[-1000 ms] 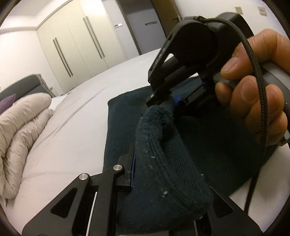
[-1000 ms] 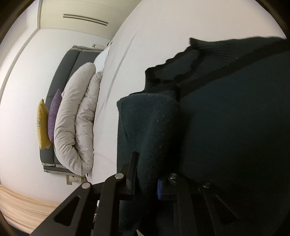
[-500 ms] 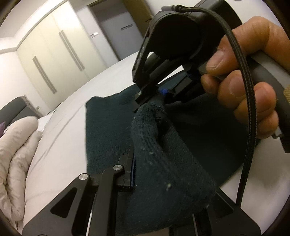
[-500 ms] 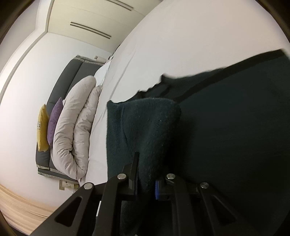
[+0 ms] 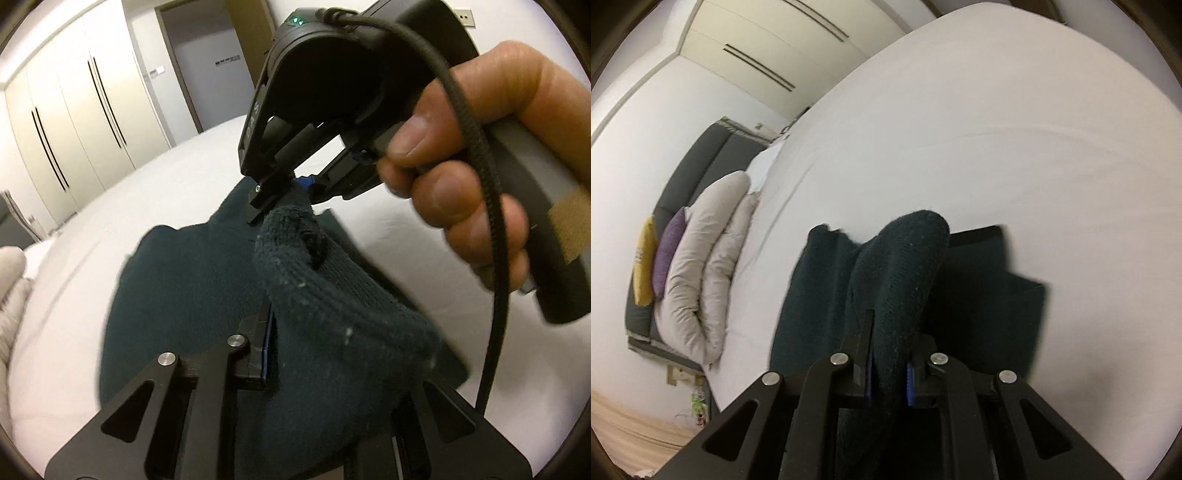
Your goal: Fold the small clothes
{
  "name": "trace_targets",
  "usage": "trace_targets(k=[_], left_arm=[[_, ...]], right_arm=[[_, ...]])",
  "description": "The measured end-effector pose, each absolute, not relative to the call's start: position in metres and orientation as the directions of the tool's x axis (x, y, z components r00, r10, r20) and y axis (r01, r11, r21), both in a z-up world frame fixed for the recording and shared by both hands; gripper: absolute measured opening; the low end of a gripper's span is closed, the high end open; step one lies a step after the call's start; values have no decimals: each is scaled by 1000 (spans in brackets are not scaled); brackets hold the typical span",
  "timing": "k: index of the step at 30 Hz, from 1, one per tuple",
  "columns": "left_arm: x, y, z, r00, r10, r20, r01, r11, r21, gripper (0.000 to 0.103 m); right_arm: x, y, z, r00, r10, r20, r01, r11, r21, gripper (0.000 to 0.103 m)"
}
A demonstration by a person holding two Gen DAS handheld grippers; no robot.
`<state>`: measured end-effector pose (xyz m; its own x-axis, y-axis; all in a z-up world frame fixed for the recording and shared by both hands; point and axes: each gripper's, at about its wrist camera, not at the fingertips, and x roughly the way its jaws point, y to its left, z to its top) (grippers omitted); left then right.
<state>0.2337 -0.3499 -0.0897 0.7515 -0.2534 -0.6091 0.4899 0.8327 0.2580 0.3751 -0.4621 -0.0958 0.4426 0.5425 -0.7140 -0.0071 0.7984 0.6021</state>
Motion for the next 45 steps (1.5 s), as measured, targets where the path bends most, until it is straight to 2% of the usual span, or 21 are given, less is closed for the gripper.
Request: trace_targets(k=[3, 5, 7, 8, 9, 10, 11, 12, 14, 16, 19, 21, 22, 23, 26, 29, 31, 34, 37, 41, 45], left_arm=[[230, -362, -110, 714, -256, -652, 534, 801, 270, 19], [219, -357, -116, 697, -263, -667, 558, 783, 275, 19], [203, -340, -112, 662, -310, -682, 597, 769, 230, 25], [188, -331, -109, 632, -358, -687, 630, 754, 187, 37], [180, -320, -105, 620, -388, -682, 648, 744, 165, 63], [164, -310, -100, 624, -409, -666, 653, 741, 157, 74], [155, -292, -96, 645, -418, -640, 644, 749, 160, 80], [150, -277, -91, 662, -424, -618, 634, 756, 161, 80], [155, -247, -81, 699, -412, -585, 596, 787, 158, 80], [171, -221, -73, 746, -371, -552, 530, 834, 155, 80], [218, -189, -68, 751, -315, -580, 454, 885, 107, 80], [249, -181, -61, 747, -306, -591, 442, 892, 96, 80], [256, -182, -63, 743, -290, -604, 440, 891, 114, 80], [265, -183, -67, 737, -280, -615, 443, 888, 126, 79], [280, -184, -71, 719, -283, -634, 449, 886, 114, 79], [285, -183, -68, 693, -318, -647, 479, 874, 83, 73], [284, -190, -84, 675, -316, -667, 501, 860, 100, 67], [303, -196, -108, 655, -291, -698, 502, 857, 113, 64], [311, -189, -124, 633, -298, -715, 496, 864, 80, 64], [319, -193, -140, 638, -271, -720, 507, 852, 128, 65], [340, -181, -156, 589, -302, -749, 504, 862, 49, 69]], right_arm=[[374, -485, -121, 426, 537, -728, 62, 786, 615, 15], [372, -498, -143, 410, 534, -740, 122, 771, 625, 16], [364, -511, -149, 447, 570, -689, 134, 719, 682, 17], [361, -513, -150, 456, 573, -681, 138, 711, 690, 19], [357, -514, -150, 463, 581, -669, 148, 694, 705, 24], [353, -516, -149, 468, 587, -661, 159, 679, 716, 29], [345, -516, -146, 475, 590, -653, 155, 674, 722, 35], [338, -515, -142, 482, 587, -650, 148, 677, 721, 37], [321, -508, -135, 494, 590, -639, 137, 672, 728, 50], [299, -501, -131, 492, 590, -640, 127, 679, 723, 52], [276, -486, -130, 482, 608, -630, 111, 672, 733, 53], [266, -477, -130, 468, 605, -644, 98, 689, 718, 46], [265, -473, -128, 463, 599, -653, 91, 701, 708, 27], [263, -473, -129, 456, 587, -669, 91, 716, 692, 15], [255, -482, -135, 469, 553, -688, 142, 722, 677, 13], [248, -485, -135, 490, 548, -678, 159, 708, 688, 12], [244, -483, -134, 496, 545, -676, 159, 709, 688, 12], [239, -484, -138, 503, 544, -671, 173, 697, 695, 11], [233, -488, -137, 523, 535, -664, 183, 690, 700, 10], [230, -490, -150, 524, 527, -669, 197, 689, 698, 8], [236, -499, -166, 544, 566, -619, 191, 635, 749, 8]])
